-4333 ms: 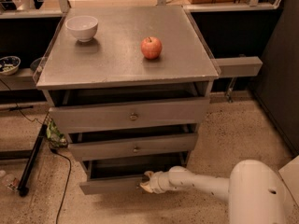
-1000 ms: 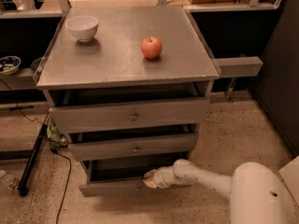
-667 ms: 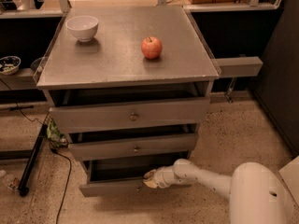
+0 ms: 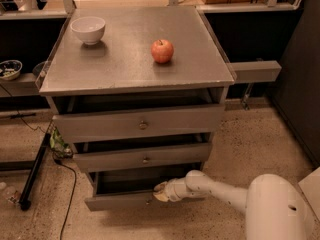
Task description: Open bottom drawer
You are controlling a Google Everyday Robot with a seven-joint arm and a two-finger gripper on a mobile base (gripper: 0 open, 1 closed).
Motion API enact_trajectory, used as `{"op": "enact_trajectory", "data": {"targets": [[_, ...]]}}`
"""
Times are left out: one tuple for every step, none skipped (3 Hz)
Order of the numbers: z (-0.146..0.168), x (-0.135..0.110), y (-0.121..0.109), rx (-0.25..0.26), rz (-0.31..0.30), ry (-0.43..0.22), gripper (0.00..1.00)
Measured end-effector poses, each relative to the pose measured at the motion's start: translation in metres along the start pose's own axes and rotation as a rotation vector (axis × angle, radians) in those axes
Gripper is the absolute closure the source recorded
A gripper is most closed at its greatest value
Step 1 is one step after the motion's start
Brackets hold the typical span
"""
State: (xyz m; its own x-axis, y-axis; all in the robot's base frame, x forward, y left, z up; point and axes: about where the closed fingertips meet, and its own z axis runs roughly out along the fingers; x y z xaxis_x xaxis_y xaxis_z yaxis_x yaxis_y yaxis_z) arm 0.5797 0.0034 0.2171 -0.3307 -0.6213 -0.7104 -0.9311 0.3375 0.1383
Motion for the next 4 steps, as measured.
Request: {"op": "enact_trajectory", "data": {"targets": [[-0.0005,0.0001,-0.002,0.0,0.0,0.0,1.0],[-0.0053,-0.0024,-0.003,0.009,0.003,-0.004,1.0],[-0.0051,-0.0033,-0.0036,0.008,0.003,-0.004,1.0],[-0.005,-0.0033,-0.0035,0.008,0.003,-0.004,0.73]]}}
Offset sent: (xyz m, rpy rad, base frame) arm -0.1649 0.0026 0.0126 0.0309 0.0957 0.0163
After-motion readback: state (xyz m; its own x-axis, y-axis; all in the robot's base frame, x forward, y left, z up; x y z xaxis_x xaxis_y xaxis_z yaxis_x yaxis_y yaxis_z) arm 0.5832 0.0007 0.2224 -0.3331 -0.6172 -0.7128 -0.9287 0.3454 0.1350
